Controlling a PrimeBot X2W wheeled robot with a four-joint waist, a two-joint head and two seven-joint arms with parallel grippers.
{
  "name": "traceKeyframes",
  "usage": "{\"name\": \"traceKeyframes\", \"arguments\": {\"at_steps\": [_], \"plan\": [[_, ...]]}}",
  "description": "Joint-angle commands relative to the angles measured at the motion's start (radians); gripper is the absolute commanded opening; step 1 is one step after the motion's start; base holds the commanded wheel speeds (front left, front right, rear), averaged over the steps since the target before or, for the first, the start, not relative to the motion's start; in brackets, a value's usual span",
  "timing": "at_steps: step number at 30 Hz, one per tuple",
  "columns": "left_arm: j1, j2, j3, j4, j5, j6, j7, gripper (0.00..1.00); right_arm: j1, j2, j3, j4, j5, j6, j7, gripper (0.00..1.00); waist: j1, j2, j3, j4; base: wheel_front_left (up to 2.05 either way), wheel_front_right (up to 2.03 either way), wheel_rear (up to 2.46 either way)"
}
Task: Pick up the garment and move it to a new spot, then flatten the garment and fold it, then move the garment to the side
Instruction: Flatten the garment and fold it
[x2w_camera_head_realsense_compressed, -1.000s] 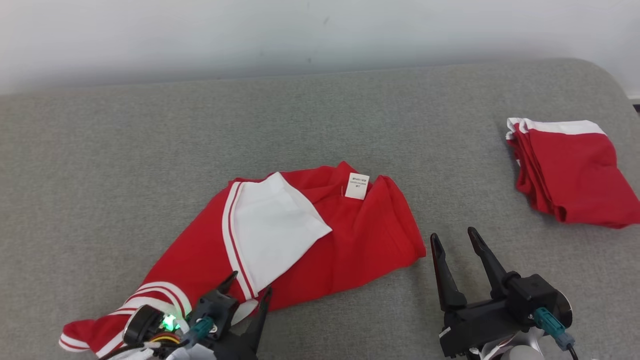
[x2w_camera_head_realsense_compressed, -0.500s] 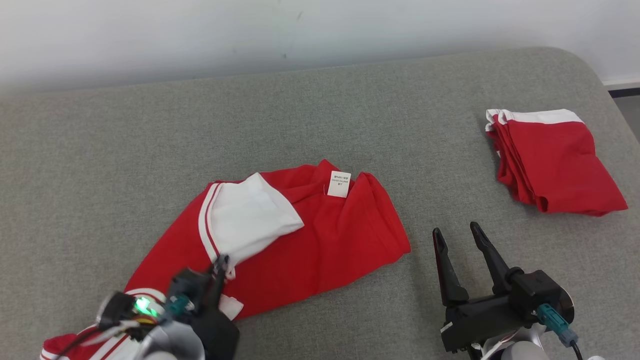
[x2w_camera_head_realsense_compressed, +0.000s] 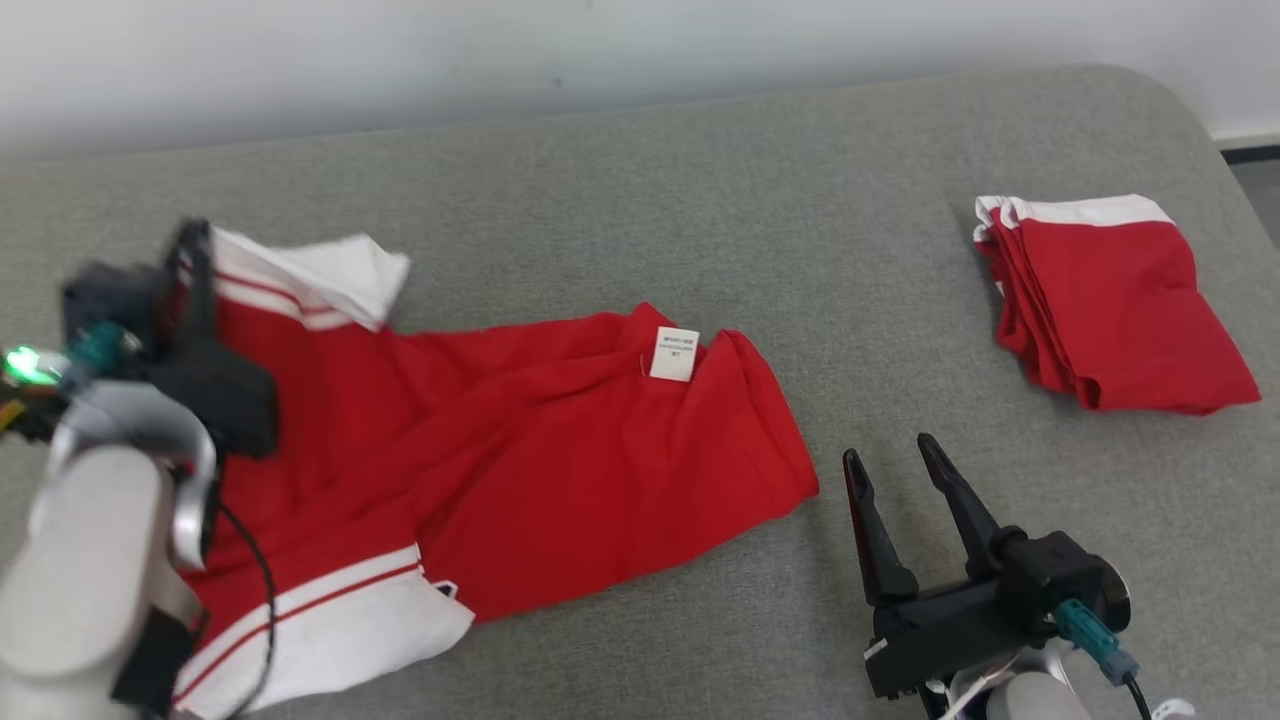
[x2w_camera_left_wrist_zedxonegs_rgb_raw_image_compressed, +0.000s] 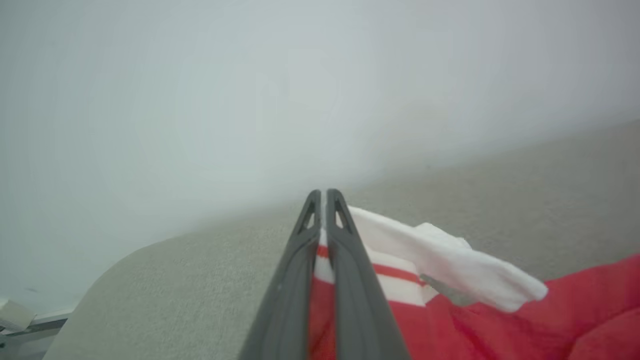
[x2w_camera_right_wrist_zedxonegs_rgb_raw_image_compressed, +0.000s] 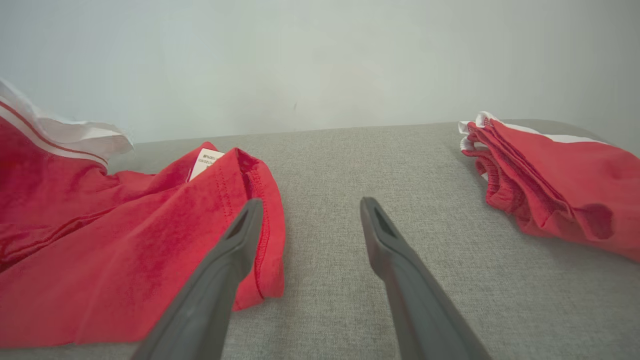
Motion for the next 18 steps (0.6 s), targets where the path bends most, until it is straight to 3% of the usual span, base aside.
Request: {"name": "traceKeyframes", "arguments": {"at_steps": [1, 8, 15, 18], "plan": [[-0.029, 0.013, 0.007, 0.010, 0.009, 0.007, -0.011, 0.00, -0.015, -0.001, 0.003, -0.003, -0.003, -0.002, -0.001, 1.00, -0.0001, -0.0001, 0.021, -0.023, 0.00, 0.00, 0.00], [-0.202, 0.056, 0.007, 0.096, 0.072, 0.052, -0.099, 0.00, -0.031, 0.000, 0.010, -0.008, -0.008, -0.002, -0.001, 1.00, -0.0001, -0.0001, 0.072, -0.085, 0.00, 0.00, 0.00], [-0.316, 0.069, -0.015, 0.166, 0.098, 0.041, -0.169, 0.00, -0.038, 0.000, 0.020, -0.016, -0.003, -0.002, -0.001, 1.00, -0.0001, -0.0001, 0.119, -0.142, 0.00, 0.00, 0.00], [-0.340, 0.045, -0.018, 0.203, 0.085, 0.042, -0.179, 0.00, -0.042, 0.000, 0.019, -0.023, -0.002, -0.002, -0.001, 1.00, -0.0001, -0.0001, 0.142, -0.150, 0.00, 0.00, 0.00]]}}
